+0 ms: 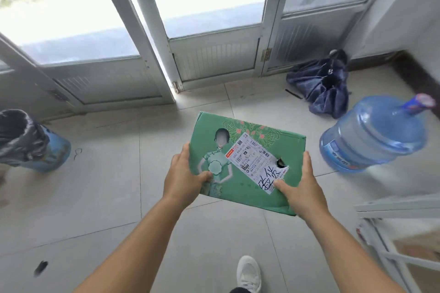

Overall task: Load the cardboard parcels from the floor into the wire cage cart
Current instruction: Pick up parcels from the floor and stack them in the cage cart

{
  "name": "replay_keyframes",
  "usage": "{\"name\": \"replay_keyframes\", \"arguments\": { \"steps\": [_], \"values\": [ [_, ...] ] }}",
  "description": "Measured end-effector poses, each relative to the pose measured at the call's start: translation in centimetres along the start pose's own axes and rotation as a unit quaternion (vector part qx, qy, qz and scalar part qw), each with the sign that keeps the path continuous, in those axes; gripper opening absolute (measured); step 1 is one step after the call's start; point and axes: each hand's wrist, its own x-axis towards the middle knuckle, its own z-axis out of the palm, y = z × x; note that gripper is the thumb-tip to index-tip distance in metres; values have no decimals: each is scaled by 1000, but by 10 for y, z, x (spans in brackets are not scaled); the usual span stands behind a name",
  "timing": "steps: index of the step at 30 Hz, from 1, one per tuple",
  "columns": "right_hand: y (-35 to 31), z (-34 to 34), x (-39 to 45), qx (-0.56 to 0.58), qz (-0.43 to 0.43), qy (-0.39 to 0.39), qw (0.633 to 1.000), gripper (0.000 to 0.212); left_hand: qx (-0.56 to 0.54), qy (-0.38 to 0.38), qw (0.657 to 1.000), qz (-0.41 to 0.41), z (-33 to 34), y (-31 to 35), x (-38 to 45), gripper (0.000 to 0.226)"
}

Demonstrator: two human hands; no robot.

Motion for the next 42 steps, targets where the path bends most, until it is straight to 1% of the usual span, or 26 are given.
{"name": "replay_keyframes", "arguments": {
  "steps": [8,13,19,23,28,33,35,38,42],
  "values": [
    [-20,-111,-121,24,-16,99,995,104,13,-9,991,134,-48,86,-99,78],
    [-14,-169,-208,59,-12,170,984,103,37,-24,975,217,-71,135,-165,90],
    [5,-240,-301,59,4,265,962,104,23,-62,950,306,-71,195,-239,86],
    [26,-286,-352,53,24,325,944,99,13,-88,928,361,-59,242,-287,88],
    [57,-340,-399,75,44,380,921,99,3,-121,902,415,-36,296,-341,83],
    [95,-393,-433,82,52,425,900,98,22,-128,876,465,-4,348,-396,80],
    [114,-415,-444,84,52,441,892,99,30,-132,868,479,13,366,-418,80],
    [145,-447,-456,90,56,456,884,100,33,-142,857,493,41,392,-449,73],
    [181,-489,-470,108,59,468,875,97,24,-163,852,497,77,423,-488,78]
  ]
}}
